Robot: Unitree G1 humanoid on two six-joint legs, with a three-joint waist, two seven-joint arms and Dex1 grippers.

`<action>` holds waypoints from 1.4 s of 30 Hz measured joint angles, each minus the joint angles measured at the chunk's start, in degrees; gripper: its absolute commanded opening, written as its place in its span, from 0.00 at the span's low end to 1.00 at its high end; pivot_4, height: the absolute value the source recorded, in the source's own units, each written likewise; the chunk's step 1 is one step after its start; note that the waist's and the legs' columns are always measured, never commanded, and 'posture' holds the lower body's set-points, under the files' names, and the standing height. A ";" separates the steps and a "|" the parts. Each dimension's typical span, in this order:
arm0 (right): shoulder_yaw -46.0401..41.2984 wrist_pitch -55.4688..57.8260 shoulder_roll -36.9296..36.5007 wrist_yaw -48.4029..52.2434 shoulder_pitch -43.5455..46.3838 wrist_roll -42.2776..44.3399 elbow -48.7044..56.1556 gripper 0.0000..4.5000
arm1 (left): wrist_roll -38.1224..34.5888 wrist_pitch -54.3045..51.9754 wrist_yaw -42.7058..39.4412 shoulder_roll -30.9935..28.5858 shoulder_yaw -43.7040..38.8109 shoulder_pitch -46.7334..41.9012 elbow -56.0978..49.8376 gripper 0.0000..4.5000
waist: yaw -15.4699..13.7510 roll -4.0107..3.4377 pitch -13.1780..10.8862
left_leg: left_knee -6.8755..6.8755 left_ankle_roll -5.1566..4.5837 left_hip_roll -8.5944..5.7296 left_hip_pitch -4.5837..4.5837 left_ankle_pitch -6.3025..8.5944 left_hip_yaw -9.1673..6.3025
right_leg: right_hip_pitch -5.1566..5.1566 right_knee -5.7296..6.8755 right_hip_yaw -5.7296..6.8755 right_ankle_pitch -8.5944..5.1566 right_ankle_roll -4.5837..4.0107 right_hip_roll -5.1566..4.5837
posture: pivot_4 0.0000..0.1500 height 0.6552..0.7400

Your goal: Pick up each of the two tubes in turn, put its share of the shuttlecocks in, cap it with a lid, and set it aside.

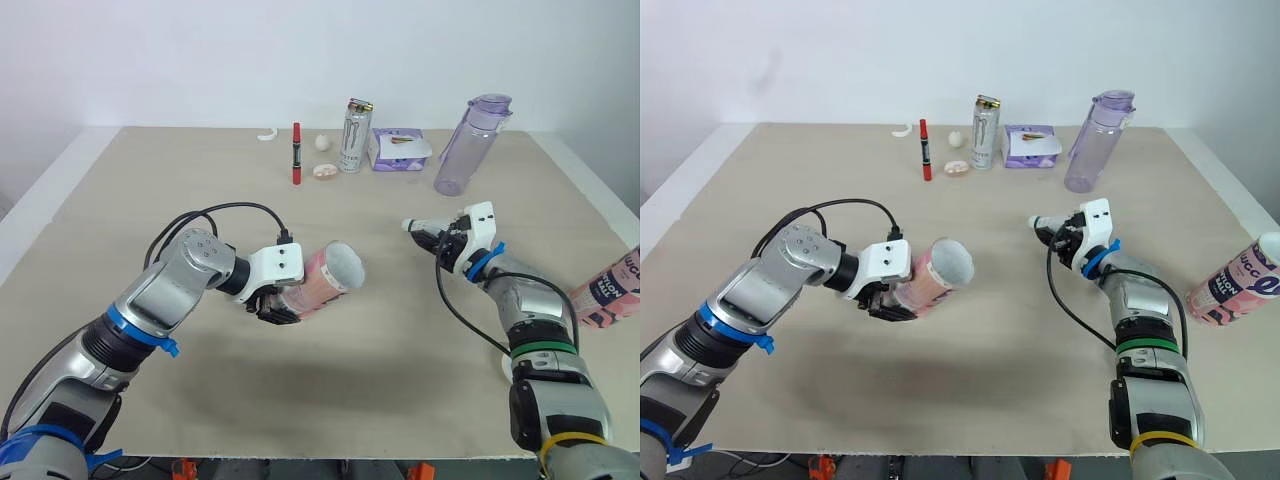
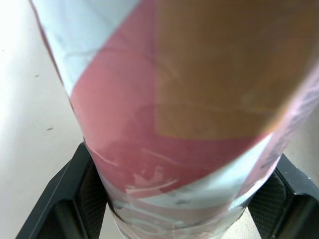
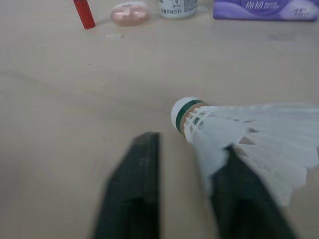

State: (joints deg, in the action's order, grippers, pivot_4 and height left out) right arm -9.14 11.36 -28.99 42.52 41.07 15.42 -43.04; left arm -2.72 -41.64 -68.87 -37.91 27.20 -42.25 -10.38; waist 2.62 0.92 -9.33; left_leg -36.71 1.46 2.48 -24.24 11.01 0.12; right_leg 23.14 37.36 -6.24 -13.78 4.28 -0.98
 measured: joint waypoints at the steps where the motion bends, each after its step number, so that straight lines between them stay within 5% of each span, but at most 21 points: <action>1: 0.00 -0.33 0.00 0.11 0.05 -0.07 -0.47 0.01 | 0.00 -0.03 0.01 -0.03 -0.01 0.04 -0.08 0.77 | 0.01 0.00 0.00 | 0.00 0.00 0.00 0.00 0.00 0.00 | 0.00 0.00 -0.01 0.00 0.01 0.00 | 1.00 1.00; 9: 0.22 -3.54 -0.26 0.88 -0.06 -1.41 -0.85 0.01 | 0.00 -0.05 0.09 -0.15 0.00 0.10 -0.33 0.77 | 0.02 0.00 0.00 | 0.00 0.00 0.00 0.00 0.00 0.00 | 0.00 0.00 -0.01 0.00 0.01 0.00 | 1.00 1.00; 13: 2.33 -8.22 -3.18 3.71 -3.61 -3.45 8.76 0.01 | -0.07 0.01 -0.09 -0.25 -0.06 0.14 -0.43 0.77 | 0.01 -0.09 -0.05 | 0.03 0.00 -0.01 -0.02 0.00 0.00 | 0.02 0.00 -0.02 -0.05 0.06 0.00 | 1.00 1.00; 22: 7.24 -13.73 -18.07 23.09 -8.85 0.92 51.54 0.01 | -0.16 0.03 -0.15 -0.74 -0.13 0.27 -0.33 0.77 | 0.01 -0.27 -0.07 | 0.05 0.00 0.10 0.05 0.00 -0.06 | 0.00 0.00 0.00 -0.05 -0.07 0.16 | 1.00 1.00; 35: 18.34 -15.65 -19.51 28.40 -6.92 -5.36 60.76 0.01 | -0.15 0.16 -0.11 -0.20 -0.15 -0.01 0.39 0.77 | -0.04 -0.25 -0.09 | -0.04 0.01 0.10 0.02 -0.01 -0.03 | 0.02 0.00 -0.05 -0.15 -0.32 0.15 | 1.00 1.00; 38: 19.45 -15.50 -19.31 28.55 -6.27 -6.15 60.78 0.18 | -0.15 0.15 -0.10 -0.13 -0.15 0.00 0.36 0.77 | -0.11 -0.24 -0.09 | -0.04 0.01 0.10 0.01 -0.01 -0.03 | 0.01 0.00 -0.05 -0.16 -0.33 0.15 | 1.00 1.00; 42: 19.24 -10.66 -19.93 29.63 -4.25 -2.27 62.34 0.54 | -0.12 0.09 0.00 -0.13 -0.07 0.00 0.12 0.77 | -0.17 -0.24 -0.09 | -0.03 0.01 0.10 0.01 -0.01 -0.04 | 0.02 0.01 -0.05 -0.17 -0.33 0.15 | 1.00 1.00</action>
State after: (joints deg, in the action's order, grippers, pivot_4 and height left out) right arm 10.10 0.71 -48.93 72.15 36.82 13.15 19.30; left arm -2.84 -41.55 -68.88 -38.05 27.12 -42.25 -10.26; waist 2.45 0.68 -9.42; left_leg -36.74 1.46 2.58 -24.23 11.00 0.08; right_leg 23.15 37.37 -6.29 -13.95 3.95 -0.83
